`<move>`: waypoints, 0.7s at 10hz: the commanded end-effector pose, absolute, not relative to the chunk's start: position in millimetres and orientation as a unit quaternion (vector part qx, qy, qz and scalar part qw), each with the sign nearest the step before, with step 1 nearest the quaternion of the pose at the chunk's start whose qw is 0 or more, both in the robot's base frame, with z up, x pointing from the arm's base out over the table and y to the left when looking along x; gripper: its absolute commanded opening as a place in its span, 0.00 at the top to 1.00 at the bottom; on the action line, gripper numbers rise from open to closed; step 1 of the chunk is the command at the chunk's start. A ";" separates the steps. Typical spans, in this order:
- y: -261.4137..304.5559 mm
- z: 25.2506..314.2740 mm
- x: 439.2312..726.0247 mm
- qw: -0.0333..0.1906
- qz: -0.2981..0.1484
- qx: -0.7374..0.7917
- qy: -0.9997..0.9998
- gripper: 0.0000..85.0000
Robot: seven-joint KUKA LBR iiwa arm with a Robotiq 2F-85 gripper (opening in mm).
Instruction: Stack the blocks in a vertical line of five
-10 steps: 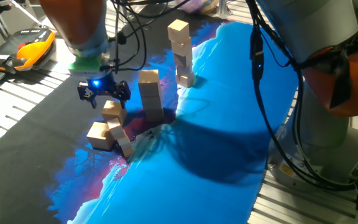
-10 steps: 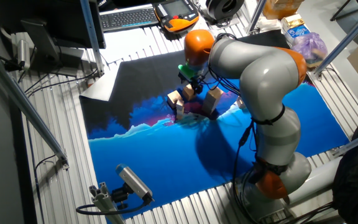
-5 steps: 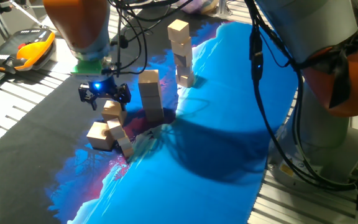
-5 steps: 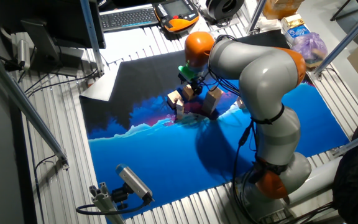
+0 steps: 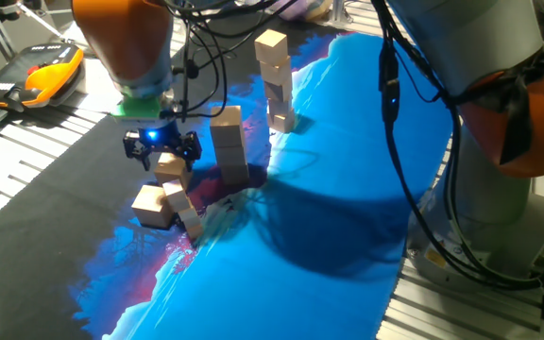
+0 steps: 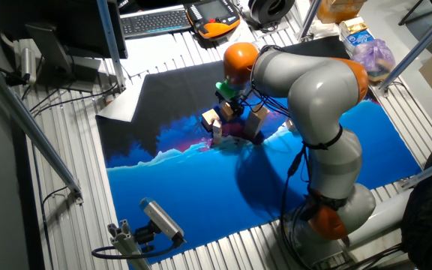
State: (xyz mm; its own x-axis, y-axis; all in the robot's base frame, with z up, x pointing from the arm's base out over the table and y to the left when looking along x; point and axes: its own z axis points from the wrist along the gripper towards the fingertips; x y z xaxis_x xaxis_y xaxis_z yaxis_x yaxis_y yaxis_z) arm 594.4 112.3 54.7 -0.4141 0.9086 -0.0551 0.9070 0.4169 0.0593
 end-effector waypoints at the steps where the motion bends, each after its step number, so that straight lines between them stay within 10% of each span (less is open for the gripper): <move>1: 111.8 52.8 595.8 0.043 0.009 0.534 0.844 0.40; 2: 111.1 52.2 597.0 0.043 0.009 0.527 0.849 0.40; 5: 109.7 58.1 596.3 0.028 0.029 0.498 0.866 1.00; 7: 110.7 66.4 593.8 0.020 0.028 0.490 0.871 1.00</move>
